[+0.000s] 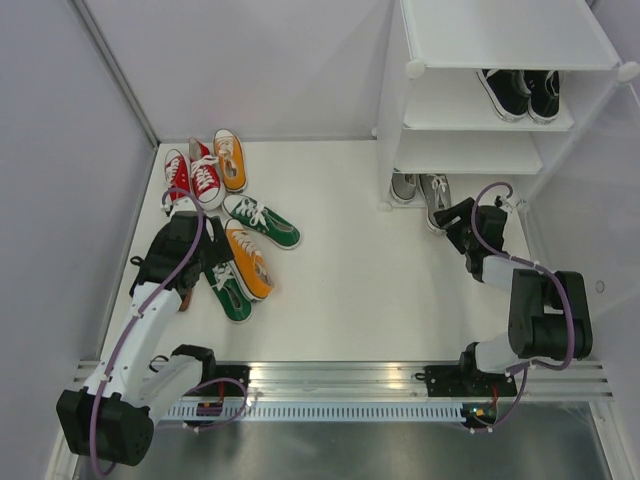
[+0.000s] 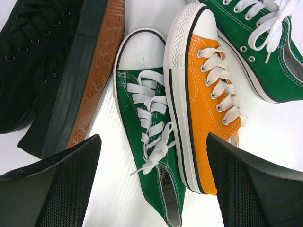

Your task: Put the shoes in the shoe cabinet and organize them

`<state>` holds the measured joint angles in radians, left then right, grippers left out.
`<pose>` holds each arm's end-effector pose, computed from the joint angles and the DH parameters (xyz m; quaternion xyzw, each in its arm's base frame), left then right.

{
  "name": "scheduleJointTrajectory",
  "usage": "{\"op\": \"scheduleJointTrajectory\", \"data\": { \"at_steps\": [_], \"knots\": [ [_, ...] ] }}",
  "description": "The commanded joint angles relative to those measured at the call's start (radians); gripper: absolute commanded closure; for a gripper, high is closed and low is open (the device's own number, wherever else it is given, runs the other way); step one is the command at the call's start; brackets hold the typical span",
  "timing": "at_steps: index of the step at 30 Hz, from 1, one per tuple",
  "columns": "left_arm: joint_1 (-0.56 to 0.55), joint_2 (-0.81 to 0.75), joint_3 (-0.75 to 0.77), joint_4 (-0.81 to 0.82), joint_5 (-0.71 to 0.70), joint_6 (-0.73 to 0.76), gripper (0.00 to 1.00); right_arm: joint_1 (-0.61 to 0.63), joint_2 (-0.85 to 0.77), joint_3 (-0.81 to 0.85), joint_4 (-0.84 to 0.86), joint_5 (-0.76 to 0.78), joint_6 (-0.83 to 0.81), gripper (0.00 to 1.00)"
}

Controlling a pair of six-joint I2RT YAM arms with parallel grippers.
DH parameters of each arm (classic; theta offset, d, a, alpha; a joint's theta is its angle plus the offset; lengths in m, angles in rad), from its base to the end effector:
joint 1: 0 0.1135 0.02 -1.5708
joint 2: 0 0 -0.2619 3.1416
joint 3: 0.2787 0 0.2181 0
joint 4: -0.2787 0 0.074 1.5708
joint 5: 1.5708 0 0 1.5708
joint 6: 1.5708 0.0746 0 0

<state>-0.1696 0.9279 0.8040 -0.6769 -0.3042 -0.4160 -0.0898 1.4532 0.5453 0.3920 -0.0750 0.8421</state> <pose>0.1807 -0.0083 0.2525 -0.1690 0.9022 0.0273 0.3960 0.2940 -0.0209 0.1720 0.3711 0.7799 0.2149 0.4559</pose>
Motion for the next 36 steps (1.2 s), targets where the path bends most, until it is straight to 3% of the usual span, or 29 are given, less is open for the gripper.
{"op": "scheduleJointTrajectory", "data": {
  "at_steps": [1, 4, 9, 13, 26, 36],
  "knots": [
    [0.004, -0.012, -0.002, 0.039, 0.02, 0.033, 0.06, -0.008, 0.065, 0.039, 0.136, -0.014, 0.018, 0.21],
    [0.004, -0.009, -0.002, 0.039, 0.019, 0.033, 0.06, -0.008, 0.108, 0.062, 0.165, -0.029, -0.001, 0.29],
    [0.004, 0.0, -0.002, 0.039, 0.016, 0.034, 0.06, -0.01, 0.151, 0.122, 0.182, -0.054, -0.027, 0.54],
    [0.004, 0.008, -0.002, 0.04, 0.014, 0.036, 0.06, -0.01, 0.188, 0.208, 0.162, -0.069, -0.049, 0.64],
    [0.004, 0.026, 0.0, 0.039, 0.01, 0.037, 0.06, -0.008, 0.317, 0.389, 0.13, -0.082, -0.066, 0.71],
    [0.004, 0.028, -0.002, 0.04, 0.005, 0.037, 0.06, 0.025, 0.38, 0.464, 0.09, 0.009, -0.135, 0.74]
  ]
}}
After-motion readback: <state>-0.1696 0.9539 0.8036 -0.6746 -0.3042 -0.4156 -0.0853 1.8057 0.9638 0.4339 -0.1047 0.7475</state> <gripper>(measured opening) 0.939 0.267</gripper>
